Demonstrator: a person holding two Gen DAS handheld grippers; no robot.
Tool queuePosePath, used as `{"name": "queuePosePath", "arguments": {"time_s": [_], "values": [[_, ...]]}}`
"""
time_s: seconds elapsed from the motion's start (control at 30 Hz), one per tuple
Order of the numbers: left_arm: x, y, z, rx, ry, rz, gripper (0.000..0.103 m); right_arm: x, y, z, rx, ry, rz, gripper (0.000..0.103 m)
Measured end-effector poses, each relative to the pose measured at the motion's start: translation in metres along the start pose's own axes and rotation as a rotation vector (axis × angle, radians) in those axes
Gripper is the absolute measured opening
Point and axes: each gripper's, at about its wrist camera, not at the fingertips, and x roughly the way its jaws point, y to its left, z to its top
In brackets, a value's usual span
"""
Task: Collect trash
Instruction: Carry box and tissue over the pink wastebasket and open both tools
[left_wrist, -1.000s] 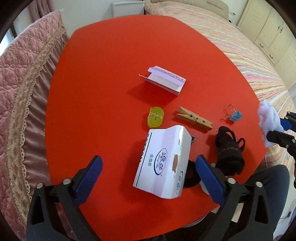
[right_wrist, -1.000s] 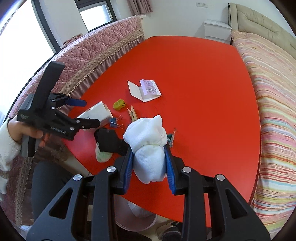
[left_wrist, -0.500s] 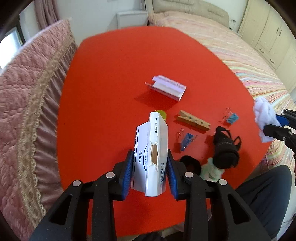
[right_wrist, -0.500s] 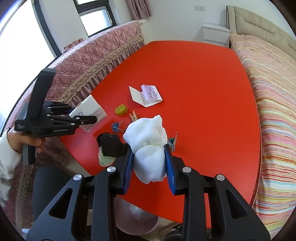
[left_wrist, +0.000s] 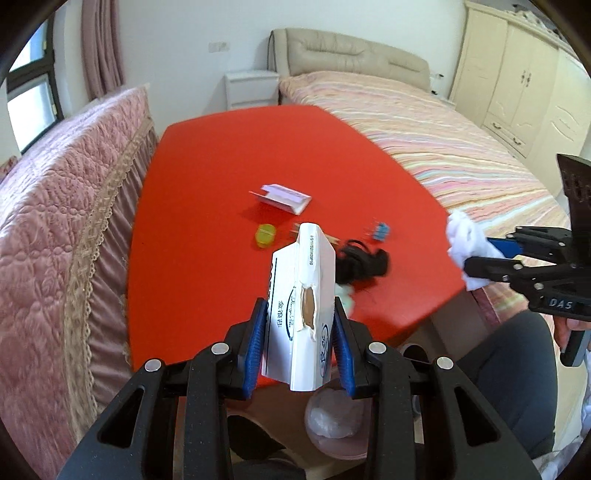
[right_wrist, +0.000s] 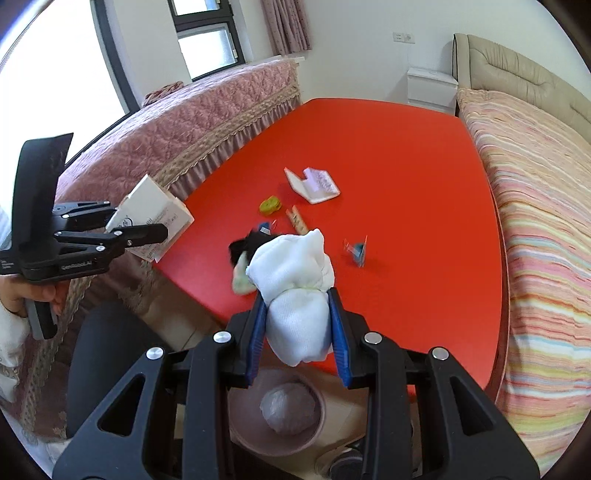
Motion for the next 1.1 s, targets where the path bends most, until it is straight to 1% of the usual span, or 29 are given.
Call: {"name": "queuePosePath", "arguments": {"time_s": [0.07,0.17,0.3,0.5,0.63,0.67,0.7,0.73,0.77,0.8,0.87,0.97,1.1], "values": [[-0.005,-0.007,-0.010,-0.013,-0.008,-0.028,0.034,-0.002,0.005,-0.010,-0.002,0.009,0.004,0.032],[-0.005,-0.017,-0.023,-0.012,-0.009,-0.042,0.034,-0.005,0.014,-0.028,-0.012,0.027,0.006,0.032],[-0.004,-0.027,-0.042,-0.014,0.009,-0.062,0.034,-0.002,0.023,-0.047,-0.028,0.058,0.007,0.032],[-0.008,-0.034,-0.065,-0.032,0.032,-0.084,0.034,0.014,0.037,-0.075,-0.034,0.128,0.051,0.032],[-0.008,-0.033,-0.070,-0.037,0.038,-0.092,0.033,0.026,0.046,-0.084,-0.047,0.165,0.087,0.035],[-0.008,-0.032,-0.071,-0.039,0.040,-0.093,0.033,0.029,0.046,-0.085,-0.046,0.176,0.097,0.042],[-0.009,-0.033,-0.072,-0.038,0.040,-0.095,0.034,0.029,0.047,-0.086,-0.044,0.178,0.100,0.058],[-0.009,-0.034,-0.073,-0.036,0.040,-0.095,0.034,0.029,0.047,-0.086,-0.042,0.175,0.103,0.066],[-0.009,-0.033,-0.072,-0.035,0.040,-0.098,0.034,0.029,0.047,-0.086,-0.039,0.172,0.104,0.077],[-0.010,-0.034,-0.072,-0.035,0.040,-0.099,0.034,0.029,0.045,-0.086,-0.033,0.168,0.098,0.082],[-0.009,-0.036,-0.072,-0.028,0.041,-0.100,0.034,0.027,0.042,-0.083,-0.016,0.162,0.084,0.089],[-0.008,-0.041,-0.072,-0.016,0.045,-0.110,0.034,0.022,0.036,-0.081,0.012,0.151,0.071,0.094],[-0.004,-0.049,-0.073,0.000,0.058,-0.128,0.034,0.011,0.029,-0.078,0.033,0.134,0.042,0.095]]}}
